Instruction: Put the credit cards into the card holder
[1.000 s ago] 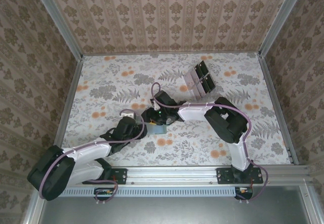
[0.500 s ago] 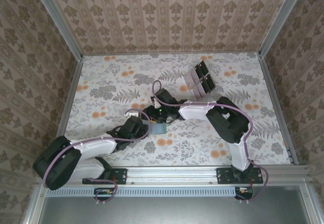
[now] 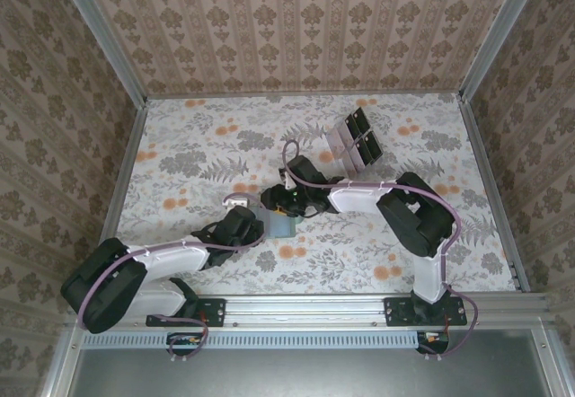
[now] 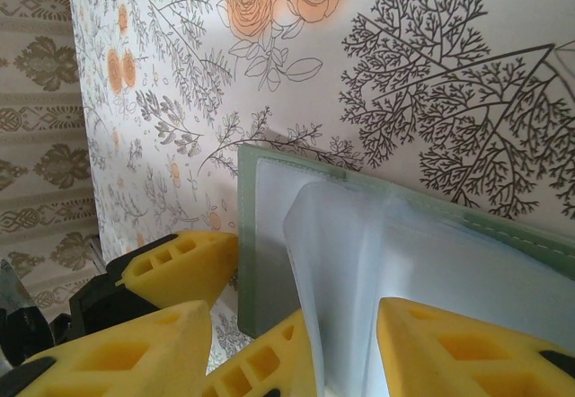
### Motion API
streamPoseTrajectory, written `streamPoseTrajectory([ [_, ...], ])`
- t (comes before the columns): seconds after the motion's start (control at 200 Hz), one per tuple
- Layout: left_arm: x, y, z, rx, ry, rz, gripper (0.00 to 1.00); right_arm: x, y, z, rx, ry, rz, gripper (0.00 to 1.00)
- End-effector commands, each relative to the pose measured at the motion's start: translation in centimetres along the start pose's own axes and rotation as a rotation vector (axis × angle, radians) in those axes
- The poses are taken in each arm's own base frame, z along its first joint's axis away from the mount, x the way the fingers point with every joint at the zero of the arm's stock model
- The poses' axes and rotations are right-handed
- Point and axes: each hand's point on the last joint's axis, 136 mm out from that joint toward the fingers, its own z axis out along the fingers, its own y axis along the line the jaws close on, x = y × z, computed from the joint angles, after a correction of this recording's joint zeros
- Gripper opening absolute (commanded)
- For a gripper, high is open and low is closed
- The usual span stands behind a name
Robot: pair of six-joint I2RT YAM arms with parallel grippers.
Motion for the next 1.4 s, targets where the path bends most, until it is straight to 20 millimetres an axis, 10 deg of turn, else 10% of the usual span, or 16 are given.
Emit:
streamPoseTrajectory([
  [0.0, 1.7, -0.4, -0.2, 0.043, 0.074, -0.004, 0.69, 0.0, 1.2, 1.0, -0.026, 0.013, -0.006, 0.53],
  [0.32, -2.3, 2.5, -5.8, 0.01, -0.159, -0.15, 0.72, 0.6, 3.9, 3.1, -0.048, 0.056, -0.038, 0.53],
  [0.625, -1.7, 3.4, -6.0, -0.007, -0.162, -0.195, 0.72, 0.0, 5.6, 4.5, -0.068, 0.078, -0.048, 0.53],
  [0.92, -2.5, 2.6, -5.5, 0.012, -0.128, -0.185, 0.77, -5.5, 6.0, -5.5, -0.006, -0.056, -0.165, 0.53],
  [1.21, -4.3, 2.4, -4.7, 0.007, -0.08, -0.169, 0.97, -12.4, -2.5, -17.1, 0.435, -0.224, -0.267, 0.53],
  [1.395, -5.3, 2.6, -3.8, -0.001, -0.03, -0.156, 1.0, -14.2, -7.5, -20.3, 0.691, -0.224, -0.294, 0.5],
])
